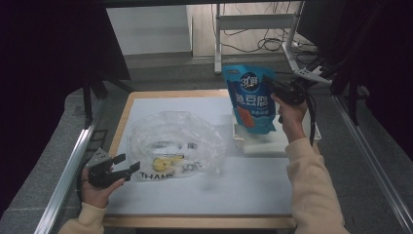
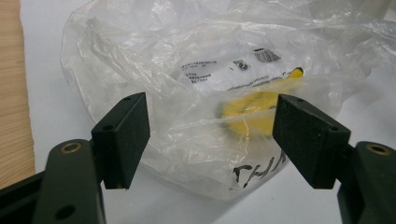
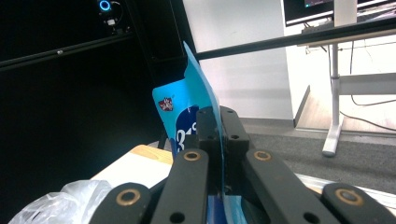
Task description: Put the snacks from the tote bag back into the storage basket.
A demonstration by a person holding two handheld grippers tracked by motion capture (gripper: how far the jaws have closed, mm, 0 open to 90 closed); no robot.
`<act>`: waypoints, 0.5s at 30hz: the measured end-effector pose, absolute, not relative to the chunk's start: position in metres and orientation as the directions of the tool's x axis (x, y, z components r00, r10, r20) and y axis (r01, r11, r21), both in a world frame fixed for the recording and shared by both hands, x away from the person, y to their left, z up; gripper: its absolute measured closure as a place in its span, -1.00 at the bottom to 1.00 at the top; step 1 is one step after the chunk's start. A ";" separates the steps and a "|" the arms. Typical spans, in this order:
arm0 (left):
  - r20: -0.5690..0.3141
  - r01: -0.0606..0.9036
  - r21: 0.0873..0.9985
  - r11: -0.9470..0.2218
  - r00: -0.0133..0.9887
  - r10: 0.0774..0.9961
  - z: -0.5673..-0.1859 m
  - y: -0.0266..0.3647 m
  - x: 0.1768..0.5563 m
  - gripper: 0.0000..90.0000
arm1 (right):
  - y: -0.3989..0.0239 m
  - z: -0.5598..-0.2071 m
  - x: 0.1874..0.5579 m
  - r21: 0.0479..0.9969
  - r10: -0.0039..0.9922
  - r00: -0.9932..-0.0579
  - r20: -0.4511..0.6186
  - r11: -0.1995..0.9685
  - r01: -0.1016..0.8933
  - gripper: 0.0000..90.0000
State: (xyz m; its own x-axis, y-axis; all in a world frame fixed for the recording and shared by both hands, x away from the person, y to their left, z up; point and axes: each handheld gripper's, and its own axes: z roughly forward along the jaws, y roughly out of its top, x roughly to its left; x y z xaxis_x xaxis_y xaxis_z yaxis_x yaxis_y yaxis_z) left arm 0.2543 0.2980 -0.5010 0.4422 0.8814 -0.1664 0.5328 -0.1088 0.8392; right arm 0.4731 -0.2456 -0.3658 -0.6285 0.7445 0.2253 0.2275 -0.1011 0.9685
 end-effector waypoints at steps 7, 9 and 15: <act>-0.179 0.534 0.839 -0.101 0.447 0.877 -0.500 0.299 0.254 -0.38 | -0.254 -0.370 0.477 0.966 0.746 -0.624 0.231 -0.103 0.235 0.97; -0.179 0.534 0.840 -0.101 0.446 0.877 -0.500 0.299 0.254 -0.38 | -0.260 -0.371 0.479 0.964 0.740 -0.629 0.238 -0.102 0.245 0.97; -0.179 0.531 0.841 -0.099 0.447 0.877 -0.499 0.298 0.254 -0.38 | -0.276 -0.371 0.479 0.962 0.761 -0.610 0.223 -0.071 0.264 0.95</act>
